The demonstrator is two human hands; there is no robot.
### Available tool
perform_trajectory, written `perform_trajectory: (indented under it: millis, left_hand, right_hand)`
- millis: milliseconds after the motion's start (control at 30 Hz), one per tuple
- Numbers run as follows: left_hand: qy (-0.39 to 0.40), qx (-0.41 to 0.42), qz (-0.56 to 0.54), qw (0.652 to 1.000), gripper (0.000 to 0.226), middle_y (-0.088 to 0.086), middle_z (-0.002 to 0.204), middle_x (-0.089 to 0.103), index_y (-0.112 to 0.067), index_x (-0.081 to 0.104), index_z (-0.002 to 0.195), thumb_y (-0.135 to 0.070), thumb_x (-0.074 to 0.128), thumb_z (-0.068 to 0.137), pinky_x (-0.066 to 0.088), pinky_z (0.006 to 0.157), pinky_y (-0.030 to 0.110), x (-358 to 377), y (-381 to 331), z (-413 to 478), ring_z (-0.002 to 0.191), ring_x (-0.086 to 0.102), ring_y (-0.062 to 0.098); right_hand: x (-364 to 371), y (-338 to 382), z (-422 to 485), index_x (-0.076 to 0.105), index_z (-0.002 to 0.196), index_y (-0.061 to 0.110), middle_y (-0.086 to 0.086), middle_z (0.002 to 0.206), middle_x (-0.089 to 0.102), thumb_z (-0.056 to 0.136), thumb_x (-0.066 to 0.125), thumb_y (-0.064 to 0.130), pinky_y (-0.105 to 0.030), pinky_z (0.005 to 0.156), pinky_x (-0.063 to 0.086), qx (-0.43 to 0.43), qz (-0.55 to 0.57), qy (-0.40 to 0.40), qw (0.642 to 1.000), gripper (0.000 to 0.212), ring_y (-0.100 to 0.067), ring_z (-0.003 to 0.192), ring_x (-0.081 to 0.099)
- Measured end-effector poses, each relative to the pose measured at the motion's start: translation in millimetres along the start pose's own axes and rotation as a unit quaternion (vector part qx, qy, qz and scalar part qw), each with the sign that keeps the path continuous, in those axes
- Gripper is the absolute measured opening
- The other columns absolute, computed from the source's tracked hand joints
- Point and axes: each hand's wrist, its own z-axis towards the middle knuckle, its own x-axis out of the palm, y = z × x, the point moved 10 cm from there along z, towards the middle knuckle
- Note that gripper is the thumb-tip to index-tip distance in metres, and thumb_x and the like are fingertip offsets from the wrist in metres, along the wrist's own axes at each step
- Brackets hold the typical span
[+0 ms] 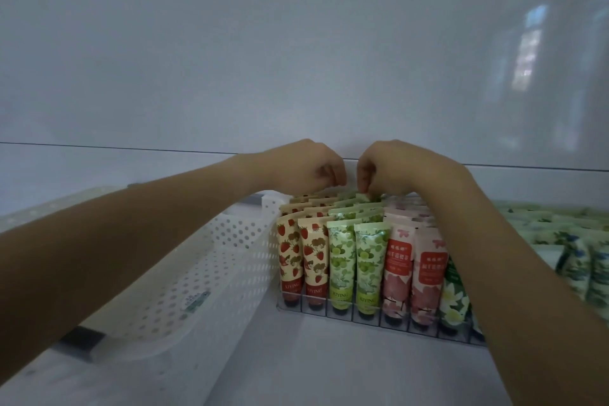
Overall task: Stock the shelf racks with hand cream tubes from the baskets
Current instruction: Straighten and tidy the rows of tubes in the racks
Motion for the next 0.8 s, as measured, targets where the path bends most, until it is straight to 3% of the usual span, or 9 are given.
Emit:
perform_trajectory:
  millis: [133,267,467,600,700,800]
  left_hand:
    - [0.033,-0.014,0.026,0.999,0.031,-0.001,0.110,0.068,-0.016,0.067,0.109,-0.006,0.046,0.089,0.037,0.078,0.011,12,-4,9,0.087,0.056,0.006]
    - [0.032,-0.010,0.015,0.999,0.031,0.000,0.108,0.069,-0.013,0.067,0.108,-0.002,0.048,0.086,0.039,0.080,0.012,14,-10,15,0.098,0.062,0.013]
    - [0.004,-0.008,-0.012,1.000,0.023,-0.005,0.099,0.068,-0.012,0.064,0.100,-0.002,0.055,0.082,0.040,0.069,0.011,12,-11,19,0.080,0.058,0.006]
    - [-0.009,-0.012,-0.020,1.000,0.023,-0.003,0.101,0.067,-0.012,0.064,0.100,-0.001,0.053,0.083,0.040,0.074,0.013,12,-9,17,0.076,0.052,0.002]
    - [-0.028,-0.011,-0.025,0.999,0.020,-0.001,0.097,0.067,-0.009,0.064,0.100,-0.003,0.056,0.083,0.038,0.064,0.004,4,-9,13,0.070,0.049,-0.003]
    - [-0.026,-0.008,-0.033,0.999,0.016,-0.013,0.082,0.061,-0.012,0.069,0.098,-0.013,0.058,0.086,0.036,0.062,-0.001,-3,-8,7,0.064,0.048,-0.008]
  right_hand:
    - [5,0,3,0.055,0.065,0.027,0.004,0.084,0.057,0.081,0.062,0.002,-0.027,0.072,0.043,0.001,0.001,0.008,1.000,0.030,-0.018,0.086,0.054]
    - [-7,-3,-2,0.062,0.074,0.024,0.002,0.085,0.062,0.081,0.062,0.002,-0.022,0.058,0.043,-0.013,0.034,0.008,0.999,0.023,-0.011,0.064,0.052]
    - [-9,-8,-5,0.065,0.083,0.021,-0.002,0.094,0.067,0.081,0.064,0.005,-0.021,0.058,0.044,-0.018,0.057,0.013,0.998,0.017,-0.010,0.061,0.055]
    - [-5,-5,-2,0.066,0.085,0.018,0.000,0.081,0.064,0.079,0.067,0.006,-0.020,0.052,0.039,-0.024,0.050,0.017,0.998,0.013,-0.009,0.058,0.052]
    - [-9,-4,-3,0.066,0.081,0.019,0.006,0.074,0.058,0.078,0.068,0.008,-0.020,0.053,0.038,-0.030,0.062,0.008,0.998,0.012,-0.007,0.060,0.048]
    - [-5,-1,-6,0.067,0.074,0.024,0.005,0.073,0.061,0.077,0.069,0.011,-0.021,0.055,0.041,-0.032,0.066,0.040,0.996,0.013,-0.009,0.061,0.050]
